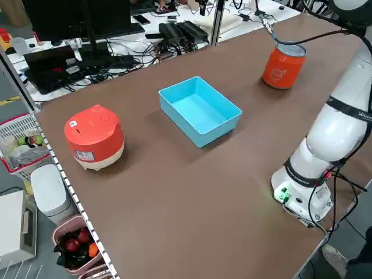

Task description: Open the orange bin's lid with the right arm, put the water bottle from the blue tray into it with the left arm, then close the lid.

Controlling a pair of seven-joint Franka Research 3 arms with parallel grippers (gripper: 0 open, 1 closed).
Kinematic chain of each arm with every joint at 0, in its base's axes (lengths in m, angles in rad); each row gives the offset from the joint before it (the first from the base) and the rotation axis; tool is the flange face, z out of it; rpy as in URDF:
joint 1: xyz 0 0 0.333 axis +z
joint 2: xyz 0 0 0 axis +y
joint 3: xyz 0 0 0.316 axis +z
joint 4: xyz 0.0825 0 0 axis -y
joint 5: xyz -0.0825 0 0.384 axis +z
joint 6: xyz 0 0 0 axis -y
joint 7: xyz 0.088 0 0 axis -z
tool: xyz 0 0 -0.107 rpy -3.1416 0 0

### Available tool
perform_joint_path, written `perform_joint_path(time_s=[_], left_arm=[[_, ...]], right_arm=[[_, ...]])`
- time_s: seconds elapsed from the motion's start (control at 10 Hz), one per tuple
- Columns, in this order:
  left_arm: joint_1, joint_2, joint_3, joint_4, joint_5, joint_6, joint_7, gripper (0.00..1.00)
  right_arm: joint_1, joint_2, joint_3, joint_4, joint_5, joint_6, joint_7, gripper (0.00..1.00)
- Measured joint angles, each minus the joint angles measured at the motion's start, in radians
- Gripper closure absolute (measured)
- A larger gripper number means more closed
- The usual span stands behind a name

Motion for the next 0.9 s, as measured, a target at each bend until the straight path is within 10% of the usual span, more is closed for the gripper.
perform_joint_path(time_s=[0.5, 0.9], left_arm=[[0.000, 0.000, 0.000, 0.000, 0.000, 0.000, 0.000, 0.00], [0.000, 0.000, 0.000, 0.000, 0.000, 0.000, 0.000, 0.00]], right_arm=[[-0.029, -0.045, 0.001, -0.115, 0.000, 0.120, -0.063, 0.01], [-0.032, -0.110, 0.004, -0.200, 0.000, 0.147, -0.078, 0.00]])
